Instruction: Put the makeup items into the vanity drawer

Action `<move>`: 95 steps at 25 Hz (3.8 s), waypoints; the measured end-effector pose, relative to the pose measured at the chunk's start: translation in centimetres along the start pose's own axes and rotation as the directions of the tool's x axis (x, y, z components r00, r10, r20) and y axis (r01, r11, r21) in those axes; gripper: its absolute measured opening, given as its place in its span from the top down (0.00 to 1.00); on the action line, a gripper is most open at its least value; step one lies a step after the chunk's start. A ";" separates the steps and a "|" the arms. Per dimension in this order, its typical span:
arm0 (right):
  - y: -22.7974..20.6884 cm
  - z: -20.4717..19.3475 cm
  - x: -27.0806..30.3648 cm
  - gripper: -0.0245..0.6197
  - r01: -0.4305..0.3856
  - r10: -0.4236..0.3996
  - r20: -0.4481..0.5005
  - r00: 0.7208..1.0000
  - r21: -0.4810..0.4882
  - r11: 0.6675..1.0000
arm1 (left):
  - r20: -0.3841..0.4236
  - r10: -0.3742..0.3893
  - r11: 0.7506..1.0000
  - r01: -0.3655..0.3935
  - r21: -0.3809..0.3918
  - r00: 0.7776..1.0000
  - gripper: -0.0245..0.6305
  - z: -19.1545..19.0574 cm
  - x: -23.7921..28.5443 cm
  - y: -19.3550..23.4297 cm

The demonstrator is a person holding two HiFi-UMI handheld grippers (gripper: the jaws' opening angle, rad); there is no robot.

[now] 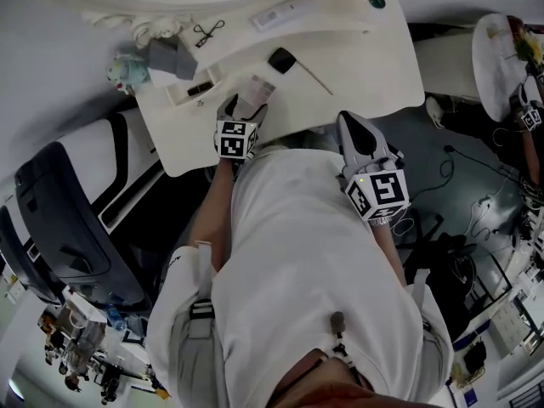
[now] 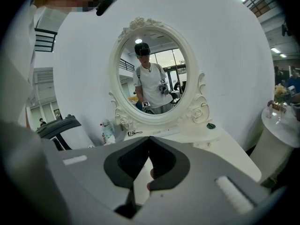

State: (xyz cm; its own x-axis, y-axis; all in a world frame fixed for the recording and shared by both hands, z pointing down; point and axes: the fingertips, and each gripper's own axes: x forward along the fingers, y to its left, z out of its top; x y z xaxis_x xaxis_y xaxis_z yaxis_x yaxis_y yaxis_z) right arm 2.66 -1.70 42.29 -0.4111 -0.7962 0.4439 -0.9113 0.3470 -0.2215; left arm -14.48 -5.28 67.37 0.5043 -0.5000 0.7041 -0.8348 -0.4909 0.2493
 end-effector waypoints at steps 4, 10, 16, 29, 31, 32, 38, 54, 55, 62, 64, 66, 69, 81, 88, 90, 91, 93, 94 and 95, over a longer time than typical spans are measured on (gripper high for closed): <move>0.9 0.0 0.6 0.95 -0.048 0.048 -0.005 0.999 -0.004 0.999 | 0.085 0.018 0.997 -0.011 -0.074 0.996 0.41 1.9 -2.0 0.2; 2.6 0.0 1.4 0.95 -0.117 0.117 -0.010 0.993 -0.024 0.993 | 0.190 0.107 0.978 -0.069 -0.195 0.976 0.41 3.8 -5.5 2.0; 4.2 0.0 2.0 0.95 -0.169 0.168 -0.012 0.986 -0.029 0.985 | 0.165 0.236 0.938 -0.180 -0.294 0.958 0.42 2.2 -8.7 5.5; 5.7 -0.2 2.6 0.95 -0.197 0.197 -0.021 0.980 -0.031 0.980 | 0.029 0.449 0.822 -0.400 -0.405 0.893 0.43 0.1 -12.7 12.4; 6.0 -0.2 2.8 0.95 -0.200 0.199 -0.025 0.980 -0.036 0.979 | 0.027 0.452 0.815 -0.401 -0.418 0.891 0.44 0.4 -12.3 12.9; 6.1 -0.2 2.8 0.95 -0.199 0.198 -0.026 0.980 -0.036 0.979 | 0.025 0.452 0.811 -0.399 -0.428 0.892 0.44 0.5 -12.0 13.1; 5.7 -0.1 3.1 0.95 -0.171 0.171 -0.028 0.985 -0.027 0.985 | 0.037 0.581 0.721 -0.492 -0.488 0.813 0.95 1.0 -12.4 15.4; 6.2 -0.4 3.6 0.95 -0.177 0.176 -0.030 0.984 -0.024 0.984 | 0.116 0.556 0.788 -0.478 -0.389 0.823 0.95 2.6 -12.9 13.4; 6.4 -0.4 3.6 0.95 -0.183 0.183 -0.028 0.983 -0.023 0.983 | 0.128 0.552 0.793 -0.471 -0.387 0.824 0.95 2.9 -13.2 13.1; 7.2 -0.5 3.2 0.95 -0.250 0.250 -0.011 0.968 -0.027 0.968 | 0.234 0.512 0.836 -0.416 -0.358 0.826 0.95 5.2 -15.5 9.3; 7.2 -0.4 3.0 0.95 -0.271 0.271 -0.009 0.963 -0.031 0.962 | 0.271 0.487 0.853 -0.385 -0.351 0.831 0.95 5.9 -16.1 7.6; 7.1 -0.3 2.8 0.95 -0.291 0.291 -0.010 0.957 -0.042 0.956 | 0.289 0.472 0.864 -0.370 -0.343 0.833 0.95 6.4 -16.5 6.1; 6.5 -0.2 2.3 0.95 -0.321 0.321 -0.013 0.947 -0.050 0.946 | 0.297 0.474 0.862 -0.369 -0.347 0.829 0.95 6.5 -16.8 4.3; 2.6 0.4 -0.1 0.95 -0.419 0.419 -0.012 0.908 -0.057 0.906 | 0.461 0.468 0.871 -0.306 -0.385 0.753 0.95 10.8 -19.0 -4.7; -0.5 0.6 -1.6 0.95 -0.444 0.445 -0.009 0.896 -0.061 0.894 | 0.535 0.471 0.879 -0.318 -0.355 0.702 0.95 13.0 -20.0 -10.6; -1.6 0.7 -2.0 0.95 -0.447 0.447 -0.009 0.894 -0.062 0.892 | 0.546 0.445 0.892 -0.298 -0.339 0.710 0.95 13.6 -19.5 -12.8; -2.1 0.7 -2.2 0.95 -0.449 0.449 -0.009 0.893 -0.064 0.891 | 0.552 0.429 0.900 -0.284 -0.331 0.715 0.95 13.8 -19.2 -13.9; -2.9 0.9 -2.6 0.95 -0.456 0.457 -0.009 0.890 -0.070 0.887 | 0.561 0.395 0.915 -0.261 -0.307 0.728 0.95 14.2 -18.3 -16.2; -3.2 0.9 -2.7 0.95 -0.461 0.461 -0.010 0.887 -0.075 0.884 | 0.563 0.378 0.923 -0.253 -0.290 0.735 0.95 14.3 -17.8 -17.3; -3.5 0.9 -2.9 0.95 -0.466 0.466 -0.012 0.884 -0.081 0.881 | 0.565 0.362 0.930 -0.246 -0.273 0.741 0.95 14.5 -17.3 -18.3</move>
State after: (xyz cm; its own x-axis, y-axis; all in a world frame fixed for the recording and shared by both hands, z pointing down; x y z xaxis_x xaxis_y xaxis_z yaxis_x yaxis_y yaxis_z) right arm 7.05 -1.05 41.00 -0.7890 -0.5362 0.3000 -0.6133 0.7170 -0.3312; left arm -4.70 2.03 41.03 0.1969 -0.9515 0.2362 -0.9607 -0.1392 0.2402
